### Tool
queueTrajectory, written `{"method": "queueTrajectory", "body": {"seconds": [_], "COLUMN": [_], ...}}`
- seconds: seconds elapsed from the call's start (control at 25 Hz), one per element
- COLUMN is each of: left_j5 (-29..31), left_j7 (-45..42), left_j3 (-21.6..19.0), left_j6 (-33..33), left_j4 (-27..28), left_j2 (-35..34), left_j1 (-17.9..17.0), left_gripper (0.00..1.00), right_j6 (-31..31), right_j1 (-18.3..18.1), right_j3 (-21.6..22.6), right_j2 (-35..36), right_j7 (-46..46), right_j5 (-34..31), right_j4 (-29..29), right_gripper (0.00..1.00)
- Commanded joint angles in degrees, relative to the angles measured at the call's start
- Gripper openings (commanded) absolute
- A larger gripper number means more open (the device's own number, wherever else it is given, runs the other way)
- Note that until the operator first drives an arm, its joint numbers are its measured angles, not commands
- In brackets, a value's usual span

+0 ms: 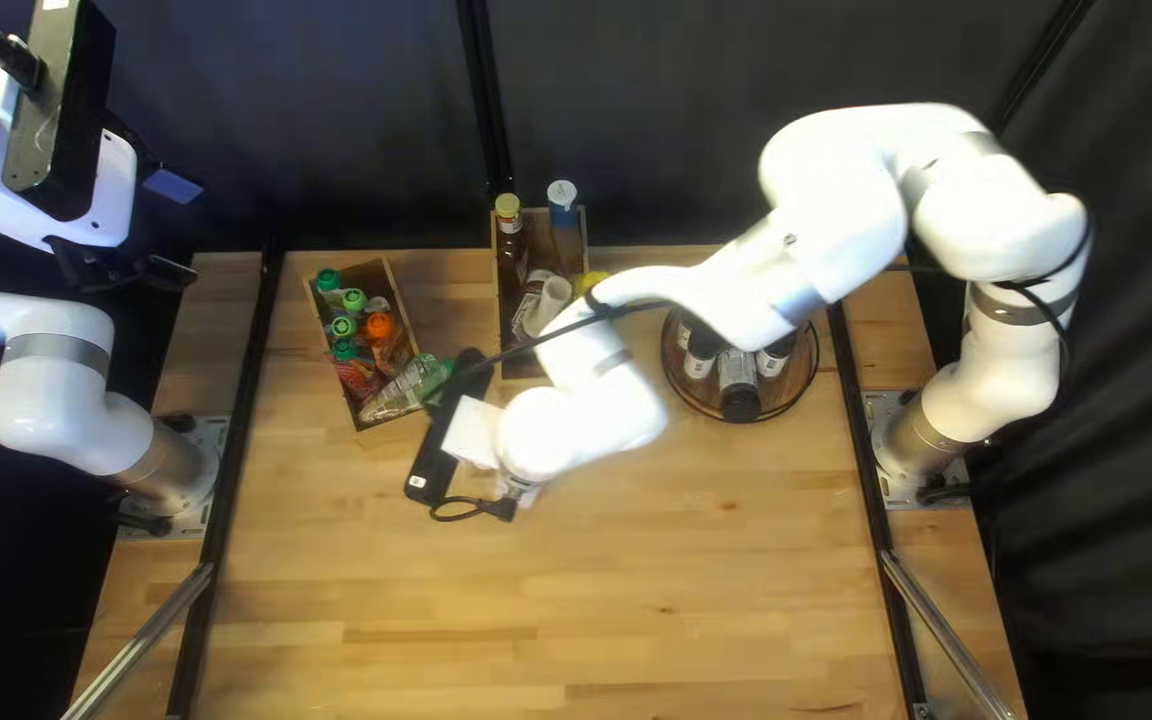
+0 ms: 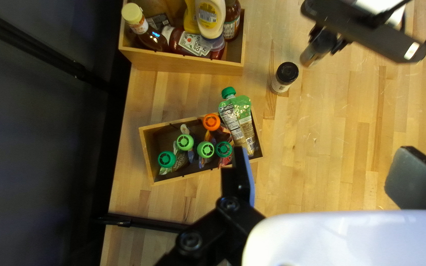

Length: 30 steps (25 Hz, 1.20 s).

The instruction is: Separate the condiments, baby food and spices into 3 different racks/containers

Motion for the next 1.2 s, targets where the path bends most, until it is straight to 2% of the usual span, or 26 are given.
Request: {"method": "queueTrajectory", "body": {"seconds": [0.04,0.16,0.28,0.4,0.64,0.96,1.2], "left_j5": [0.00,0.00,0.00,0.00,0.00,0.00,0.00], "left_j7": [0.00,0.00,0.00,0.00,0.00,0.00,0.00], "left_j3": [0.00,0.00,0.00,0.00,0.00,0.00,0.00], "left_j6": [0.00,0.00,0.00,0.00,0.00,0.00,0.00], "left_j4": [0.00,0.00,0.00,0.00,0.00,0.00,0.00], "left_j2": [0.00,0.00,0.00,0.00,0.00,0.00,0.00], "left_j1": [0.00,0.00,0.00,0.00,0.00,0.00,0.00], "left_gripper": [1.00,1.00,1.00,1.00,1.00,1.00,1.00], "right_j6": [1.91,3.56,5.29,8.40,13.71,19.76,23.02], "right_j1": [-0.49,1.19,3.67,6.45,9.81,11.02,10.86], "right_j3": [-2.80,-7.05,-11.13,-14.99,-21.69,-28.22,-29.13], "right_j2": [12.82,21.20,28.91,36.54,47.71,58.67,66.36], "right_j7": [-12.12,-22.42,-32.00,-41.80,-56.67,-67.03,-68.21], "right_j5": [11.14,17.34,20.08,20.48,19.73,18.67,17.85], "right_j4": [-6.89,-11.09,-15.84,-20.00,-26.56,-34.62,-40.13], "right_gripper": [0.01,0.01,0.03,0.00,0.00,0.00,0.00]}}
